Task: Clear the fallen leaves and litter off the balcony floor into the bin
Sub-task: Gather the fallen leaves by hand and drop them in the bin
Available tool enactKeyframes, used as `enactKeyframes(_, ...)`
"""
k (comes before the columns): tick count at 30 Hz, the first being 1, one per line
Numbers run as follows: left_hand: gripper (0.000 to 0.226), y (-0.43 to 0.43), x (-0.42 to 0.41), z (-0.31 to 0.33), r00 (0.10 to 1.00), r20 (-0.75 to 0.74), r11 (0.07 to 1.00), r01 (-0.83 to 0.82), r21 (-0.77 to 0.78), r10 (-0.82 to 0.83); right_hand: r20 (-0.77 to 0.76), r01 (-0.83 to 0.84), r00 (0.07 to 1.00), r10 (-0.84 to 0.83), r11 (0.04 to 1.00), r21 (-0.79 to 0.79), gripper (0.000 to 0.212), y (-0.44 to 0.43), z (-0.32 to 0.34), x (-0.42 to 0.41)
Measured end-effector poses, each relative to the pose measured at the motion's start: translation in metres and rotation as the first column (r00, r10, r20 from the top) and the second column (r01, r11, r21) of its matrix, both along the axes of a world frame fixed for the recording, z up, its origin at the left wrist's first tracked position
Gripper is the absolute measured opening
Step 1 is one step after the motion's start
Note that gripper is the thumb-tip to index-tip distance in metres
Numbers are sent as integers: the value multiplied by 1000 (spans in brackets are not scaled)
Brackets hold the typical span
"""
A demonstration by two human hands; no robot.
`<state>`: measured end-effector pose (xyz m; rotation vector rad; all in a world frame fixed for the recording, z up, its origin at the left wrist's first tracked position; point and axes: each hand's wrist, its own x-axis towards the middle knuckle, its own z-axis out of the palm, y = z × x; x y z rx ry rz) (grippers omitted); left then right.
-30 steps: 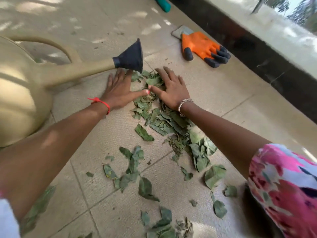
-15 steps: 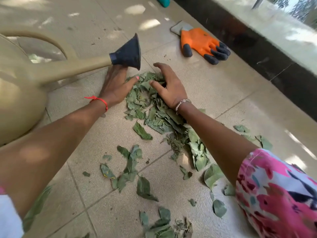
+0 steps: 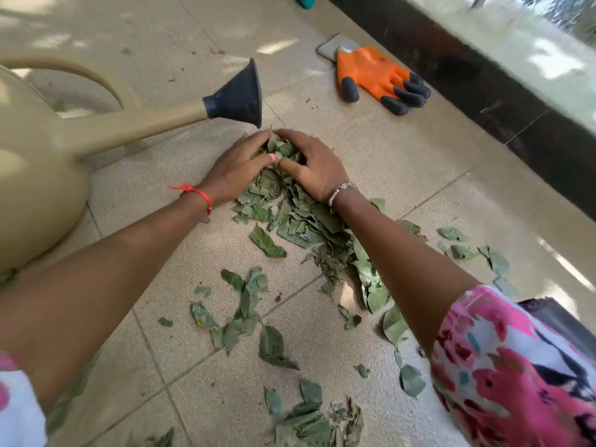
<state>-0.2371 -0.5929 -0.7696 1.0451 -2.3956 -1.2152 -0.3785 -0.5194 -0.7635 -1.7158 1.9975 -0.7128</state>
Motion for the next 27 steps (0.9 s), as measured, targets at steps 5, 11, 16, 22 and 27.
enactKeyframes(5, 35, 28, 7, 8, 948, -315, 973, 21, 229, 54, 424, 145, 887, -182, 982, 117, 46, 28, 19, 18)
enactKeyframes(11, 39, 59, 24, 16, 948, -301, 967, -25, 253, 103, 408, 534, 786, -465, 843, -68, 40, 88, 40, 20)
enactKeyframes(16, 36, 82, 30, 14, 989, -141, 982, -14, 190, 41, -52, 708, 706, -706, 703, 67, 60, 137, 10, 2)
enactKeyframes(22, 39, 100, 22, 14, 967, -245, 980, -24, 197, 73, 151, 464, 872, -466, 884, 52, 58, 144, 1, 38)
enactKeyframes(27, 53, 102, 19, 4, 964, -260, 986, -6, 164, 49, 69, 762, 648, -759, 645, -61, 57, 152, 7, 28)
